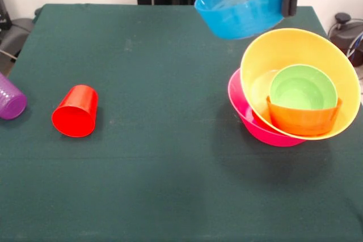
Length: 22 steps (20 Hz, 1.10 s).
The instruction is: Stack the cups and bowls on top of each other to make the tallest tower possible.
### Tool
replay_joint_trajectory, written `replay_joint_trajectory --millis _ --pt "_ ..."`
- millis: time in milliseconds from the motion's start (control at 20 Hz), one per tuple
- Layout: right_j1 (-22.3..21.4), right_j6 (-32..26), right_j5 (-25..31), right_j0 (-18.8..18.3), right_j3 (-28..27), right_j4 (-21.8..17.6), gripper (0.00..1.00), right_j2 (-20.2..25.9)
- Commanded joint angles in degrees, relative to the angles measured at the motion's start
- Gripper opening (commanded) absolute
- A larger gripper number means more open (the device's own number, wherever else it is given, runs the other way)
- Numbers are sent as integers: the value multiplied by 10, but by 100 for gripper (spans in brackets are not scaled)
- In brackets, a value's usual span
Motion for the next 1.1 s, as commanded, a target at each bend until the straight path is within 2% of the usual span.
replay_joint_trajectory --millis 50,300,450,750,1100 --pt "69 93 77 20 -127 5 0 -26" --pt "87 108 64 46 -152 -7 0 -46" --pt "92 121 40 60 -145 -5 0 -63" --pt "103 142 44 89 -165 9 0 -92" --pt "92 177 28 125 -132 44 0 -128"
